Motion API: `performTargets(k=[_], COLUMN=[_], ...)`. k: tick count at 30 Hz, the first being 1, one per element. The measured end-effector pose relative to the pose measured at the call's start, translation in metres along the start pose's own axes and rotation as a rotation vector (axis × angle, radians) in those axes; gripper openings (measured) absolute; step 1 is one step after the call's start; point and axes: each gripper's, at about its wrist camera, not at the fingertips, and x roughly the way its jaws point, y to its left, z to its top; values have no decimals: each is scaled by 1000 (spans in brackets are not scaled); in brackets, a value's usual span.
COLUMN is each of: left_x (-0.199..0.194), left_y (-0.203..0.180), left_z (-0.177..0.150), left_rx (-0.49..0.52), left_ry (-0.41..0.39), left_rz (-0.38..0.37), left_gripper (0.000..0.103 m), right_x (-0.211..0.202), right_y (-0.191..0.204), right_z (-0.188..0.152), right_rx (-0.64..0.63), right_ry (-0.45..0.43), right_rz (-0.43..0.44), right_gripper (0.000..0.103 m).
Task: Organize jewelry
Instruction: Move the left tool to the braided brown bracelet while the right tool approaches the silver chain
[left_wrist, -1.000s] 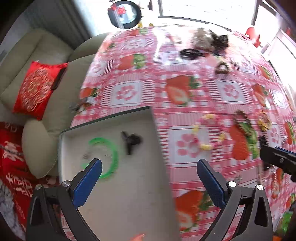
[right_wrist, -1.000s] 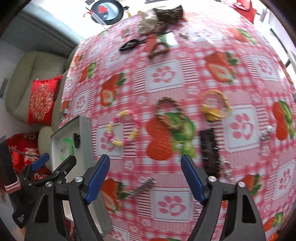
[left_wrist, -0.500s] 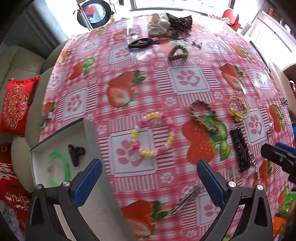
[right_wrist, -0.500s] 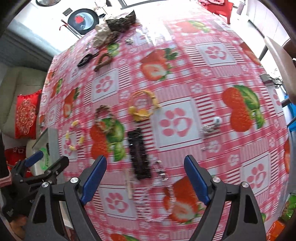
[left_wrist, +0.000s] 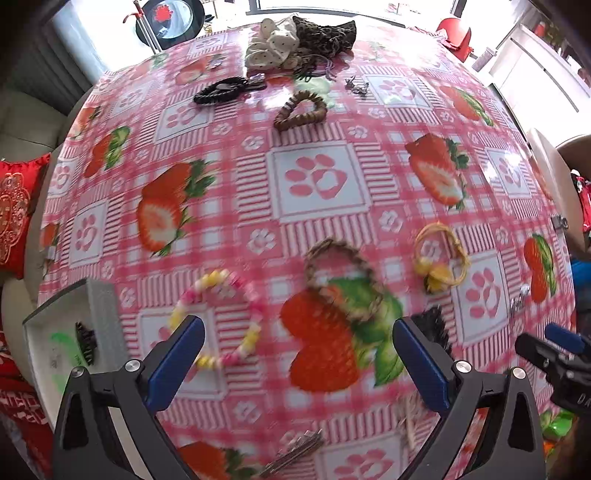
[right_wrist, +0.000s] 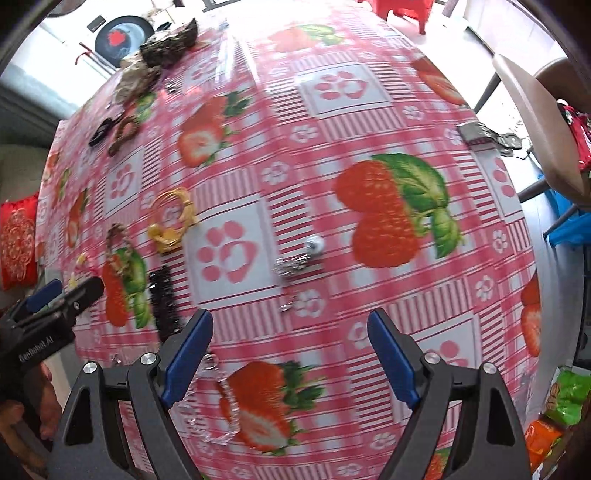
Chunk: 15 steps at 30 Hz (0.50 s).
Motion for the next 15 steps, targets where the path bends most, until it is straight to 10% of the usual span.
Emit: performTargets(k=[15], left_x=[34], left_y=[-27], left_z=[25], left_rx=[53], left_ry=[10], left_rz=[28], left_gripper=[97], right_x=[15], right_y=[-14], right_z=[13], right_rx=[-33], right_ry=[-13], right_rz=[-62], right_gripper=[88])
